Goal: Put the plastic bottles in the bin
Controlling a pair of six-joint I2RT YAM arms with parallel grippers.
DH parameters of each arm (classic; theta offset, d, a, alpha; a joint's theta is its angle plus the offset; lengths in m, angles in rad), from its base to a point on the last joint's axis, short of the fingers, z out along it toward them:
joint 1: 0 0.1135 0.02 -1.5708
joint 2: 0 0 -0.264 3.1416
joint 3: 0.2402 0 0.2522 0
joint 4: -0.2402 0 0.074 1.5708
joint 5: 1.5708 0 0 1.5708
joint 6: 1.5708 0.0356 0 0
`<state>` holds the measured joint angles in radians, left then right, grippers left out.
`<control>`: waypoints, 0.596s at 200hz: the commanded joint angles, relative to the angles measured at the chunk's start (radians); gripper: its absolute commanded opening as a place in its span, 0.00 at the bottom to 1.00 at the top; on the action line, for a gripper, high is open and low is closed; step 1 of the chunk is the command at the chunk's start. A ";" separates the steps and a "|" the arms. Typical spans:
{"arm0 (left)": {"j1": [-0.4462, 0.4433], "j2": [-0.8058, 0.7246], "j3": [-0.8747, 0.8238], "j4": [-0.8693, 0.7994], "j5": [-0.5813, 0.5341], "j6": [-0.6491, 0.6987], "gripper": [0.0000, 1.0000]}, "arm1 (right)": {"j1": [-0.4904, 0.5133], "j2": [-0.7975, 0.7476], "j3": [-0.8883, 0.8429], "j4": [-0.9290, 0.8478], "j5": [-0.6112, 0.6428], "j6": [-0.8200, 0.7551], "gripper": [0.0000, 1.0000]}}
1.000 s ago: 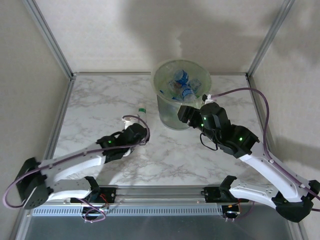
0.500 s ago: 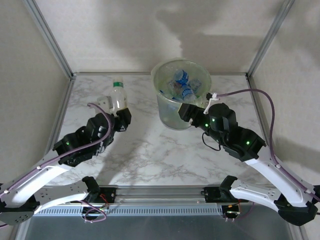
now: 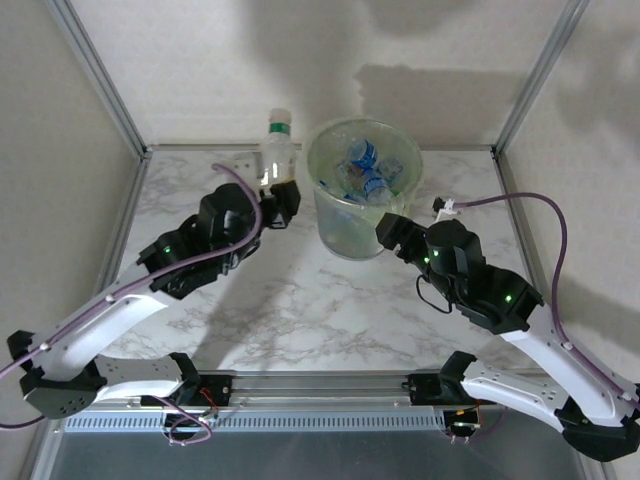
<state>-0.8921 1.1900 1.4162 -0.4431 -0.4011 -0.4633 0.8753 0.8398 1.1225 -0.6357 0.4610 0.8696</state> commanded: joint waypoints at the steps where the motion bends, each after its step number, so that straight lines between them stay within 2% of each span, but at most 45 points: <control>1: 0.007 0.073 0.083 0.111 0.135 0.067 0.53 | 0.008 -0.033 -0.017 -0.050 0.052 0.044 0.78; 53: 0.028 0.343 0.276 0.146 0.343 0.096 0.52 | 0.007 -0.071 -0.008 -0.153 0.121 0.110 0.78; 82: 0.035 0.482 0.394 0.116 0.378 0.087 0.51 | 0.008 -0.083 -0.007 -0.193 0.135 0.135 0.78; 119: 0.054 0.585 0.468 0.112 0.394 0.068 0.51 | 0.007 -0.103 -0.009 -0.222 0.153 0.147 0.78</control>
<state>-0.8562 1.7378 1.8137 -0.3347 -0.0483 -0.3897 0.8753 0.7578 1.1069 -0.8146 0.5629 0.9867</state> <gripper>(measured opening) 0.591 0.781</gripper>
